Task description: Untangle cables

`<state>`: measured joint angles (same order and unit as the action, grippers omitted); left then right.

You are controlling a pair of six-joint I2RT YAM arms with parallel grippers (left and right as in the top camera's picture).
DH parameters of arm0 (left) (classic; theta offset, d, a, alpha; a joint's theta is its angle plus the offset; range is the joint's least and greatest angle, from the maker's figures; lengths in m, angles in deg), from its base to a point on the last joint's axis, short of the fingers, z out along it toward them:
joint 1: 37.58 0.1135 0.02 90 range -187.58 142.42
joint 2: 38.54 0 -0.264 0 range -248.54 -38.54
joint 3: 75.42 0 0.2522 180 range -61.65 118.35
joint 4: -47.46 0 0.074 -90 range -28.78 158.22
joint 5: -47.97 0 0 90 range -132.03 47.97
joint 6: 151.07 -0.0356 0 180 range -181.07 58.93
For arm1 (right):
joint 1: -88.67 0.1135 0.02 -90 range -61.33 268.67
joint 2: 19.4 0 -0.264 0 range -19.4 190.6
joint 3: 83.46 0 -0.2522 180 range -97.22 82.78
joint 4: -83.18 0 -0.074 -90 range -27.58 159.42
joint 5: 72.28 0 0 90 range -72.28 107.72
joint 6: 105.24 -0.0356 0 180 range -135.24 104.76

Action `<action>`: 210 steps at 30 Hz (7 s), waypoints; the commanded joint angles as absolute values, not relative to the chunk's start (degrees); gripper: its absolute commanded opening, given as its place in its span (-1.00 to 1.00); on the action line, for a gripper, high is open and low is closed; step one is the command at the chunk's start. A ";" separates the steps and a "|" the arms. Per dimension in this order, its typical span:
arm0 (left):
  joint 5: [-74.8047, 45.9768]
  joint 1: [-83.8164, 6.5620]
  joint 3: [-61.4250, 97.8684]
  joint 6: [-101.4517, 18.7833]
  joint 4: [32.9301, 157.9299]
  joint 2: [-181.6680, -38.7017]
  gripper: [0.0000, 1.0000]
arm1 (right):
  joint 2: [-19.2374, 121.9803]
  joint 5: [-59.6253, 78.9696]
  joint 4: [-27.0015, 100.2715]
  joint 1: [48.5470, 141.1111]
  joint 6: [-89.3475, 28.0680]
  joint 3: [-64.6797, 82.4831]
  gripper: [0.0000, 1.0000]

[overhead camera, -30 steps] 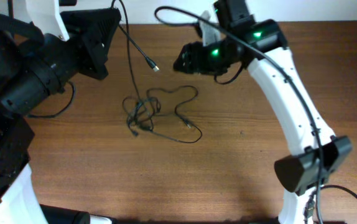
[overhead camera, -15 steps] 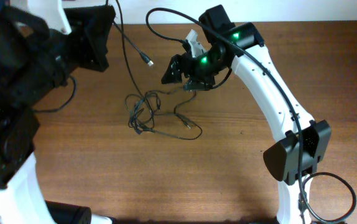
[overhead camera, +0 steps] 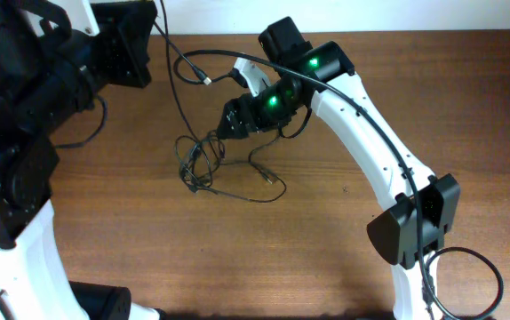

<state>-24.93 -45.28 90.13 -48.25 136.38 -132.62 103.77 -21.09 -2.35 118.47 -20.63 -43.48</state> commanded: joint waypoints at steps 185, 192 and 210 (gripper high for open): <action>-20.95 -45.06 67.40 -46.39 123.96 -130.09 -1.00 | 100.93 -28.39 -8.88 109.51 -20.67 -43.87 0.33; -20.80 -45.02 67.40 -46.31 125.36 -130.72 -1.00 | 100.93 -27.74 -4.82 114.97 -15.41 -43.87 0.52; -14.52 -40.54 68.86 -41.80 115.46 -130.54 -1.00 | 102.00 -10.67 -4.01 116.72 -31.49 -43.87 0.50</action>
